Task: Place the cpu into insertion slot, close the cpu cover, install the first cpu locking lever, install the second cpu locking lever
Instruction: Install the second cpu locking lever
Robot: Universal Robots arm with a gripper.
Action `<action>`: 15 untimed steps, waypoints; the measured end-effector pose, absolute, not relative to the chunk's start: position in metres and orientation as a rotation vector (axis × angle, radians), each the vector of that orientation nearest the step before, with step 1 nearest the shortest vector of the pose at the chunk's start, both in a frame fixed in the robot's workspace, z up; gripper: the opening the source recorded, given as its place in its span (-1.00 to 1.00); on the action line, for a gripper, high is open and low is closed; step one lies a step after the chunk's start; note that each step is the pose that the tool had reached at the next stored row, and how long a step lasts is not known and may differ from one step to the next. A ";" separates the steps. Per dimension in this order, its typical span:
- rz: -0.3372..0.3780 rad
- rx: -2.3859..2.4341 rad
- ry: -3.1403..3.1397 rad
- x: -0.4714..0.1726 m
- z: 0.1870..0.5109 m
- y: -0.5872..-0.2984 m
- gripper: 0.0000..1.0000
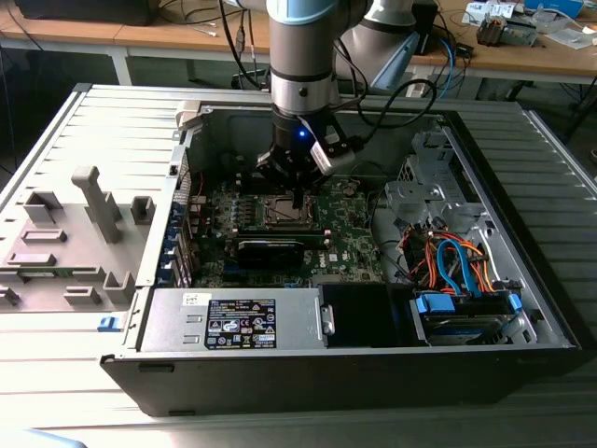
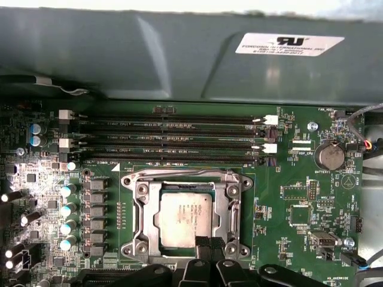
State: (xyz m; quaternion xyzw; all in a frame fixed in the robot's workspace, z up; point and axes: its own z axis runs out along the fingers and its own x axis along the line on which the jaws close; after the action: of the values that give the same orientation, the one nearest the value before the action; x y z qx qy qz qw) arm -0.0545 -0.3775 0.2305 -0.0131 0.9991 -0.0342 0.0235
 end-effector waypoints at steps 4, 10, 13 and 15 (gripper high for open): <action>-0.104 -0.040 3.092 -0.053 0.230 -0.382 -0.79; -0.103 -0.040 3.093 -0.049 0.230 -0.395 -0.79; -0.103 -0.040 3.093 -0.049 0.230 -0.399 -0.79; -0.103 -0.040 3.093 -0.050 0.229 -0.400 -0.79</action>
State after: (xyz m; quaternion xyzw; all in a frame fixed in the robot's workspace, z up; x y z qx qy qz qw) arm -0.0498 -0.3997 0.2294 -0.0129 0.9991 -0.0332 0.0233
